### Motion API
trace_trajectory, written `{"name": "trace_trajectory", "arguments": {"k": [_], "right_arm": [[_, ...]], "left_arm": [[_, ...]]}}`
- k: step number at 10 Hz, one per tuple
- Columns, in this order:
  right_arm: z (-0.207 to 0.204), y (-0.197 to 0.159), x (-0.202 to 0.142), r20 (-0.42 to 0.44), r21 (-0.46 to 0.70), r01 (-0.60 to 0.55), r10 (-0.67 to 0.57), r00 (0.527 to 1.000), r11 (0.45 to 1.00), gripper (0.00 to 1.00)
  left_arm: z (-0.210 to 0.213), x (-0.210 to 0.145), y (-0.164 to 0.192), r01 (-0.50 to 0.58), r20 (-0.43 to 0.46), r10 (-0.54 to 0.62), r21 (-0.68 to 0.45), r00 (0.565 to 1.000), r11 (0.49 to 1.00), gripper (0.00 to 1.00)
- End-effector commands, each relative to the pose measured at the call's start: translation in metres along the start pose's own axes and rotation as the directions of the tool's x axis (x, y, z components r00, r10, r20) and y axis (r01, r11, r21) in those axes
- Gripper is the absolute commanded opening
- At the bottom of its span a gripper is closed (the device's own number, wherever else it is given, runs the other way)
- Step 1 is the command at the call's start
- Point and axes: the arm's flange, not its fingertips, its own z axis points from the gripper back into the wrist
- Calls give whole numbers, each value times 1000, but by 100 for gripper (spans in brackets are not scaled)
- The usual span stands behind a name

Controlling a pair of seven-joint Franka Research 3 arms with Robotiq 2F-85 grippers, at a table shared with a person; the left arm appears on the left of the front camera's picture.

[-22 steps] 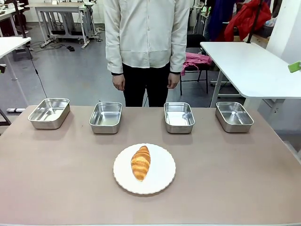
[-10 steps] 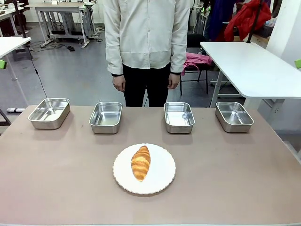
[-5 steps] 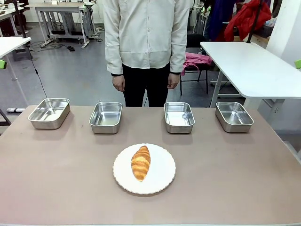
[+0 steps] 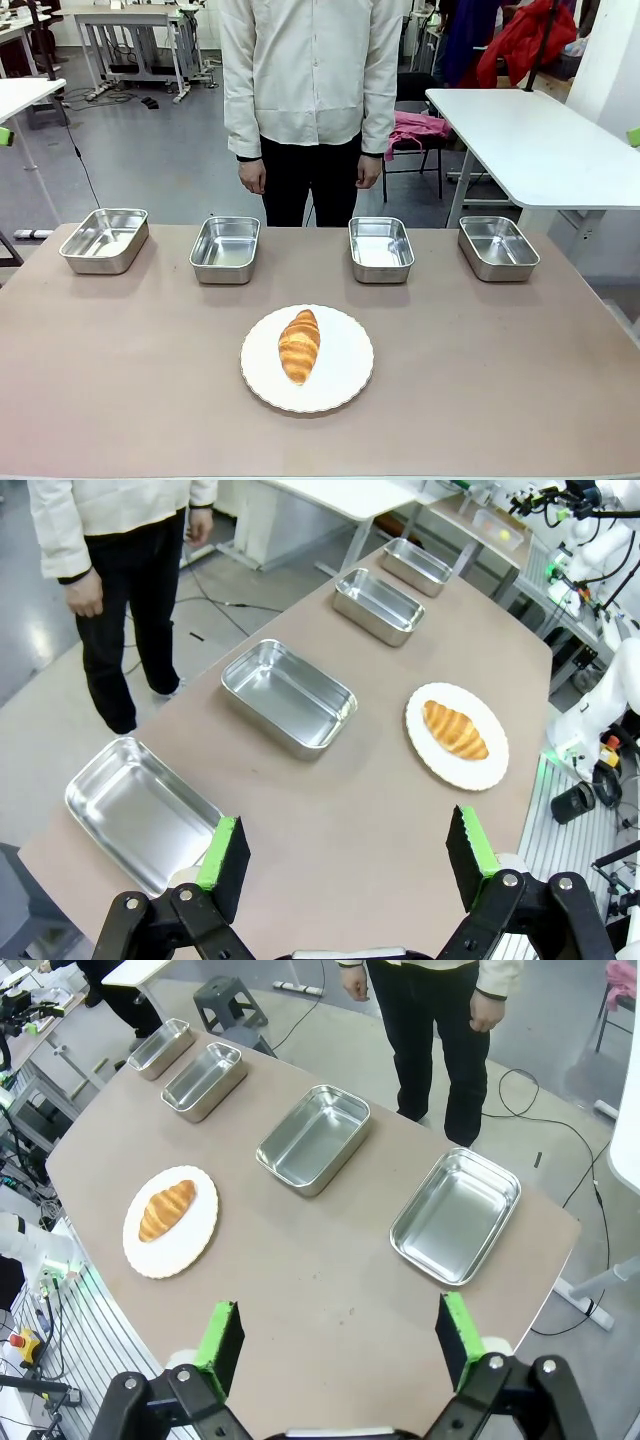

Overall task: Place the bread in the container.
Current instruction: Place the Butter Roll into the Airtight Container indicated by the human.

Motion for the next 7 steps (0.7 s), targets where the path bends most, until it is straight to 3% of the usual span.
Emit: {"name": "trace_trajectory", "arguments": {"k": [1,7], "right_arm": [[0,0,1,17,12,-8,8,1000,1000,100],[0,0,1,17,12,-8,8,1000,1000,100]], "left_arm": [[1,0,-1,5,3,-5,0,1000,1000,100],[1,0,-1,5,3,-5,0,1000,1000,100]]}}
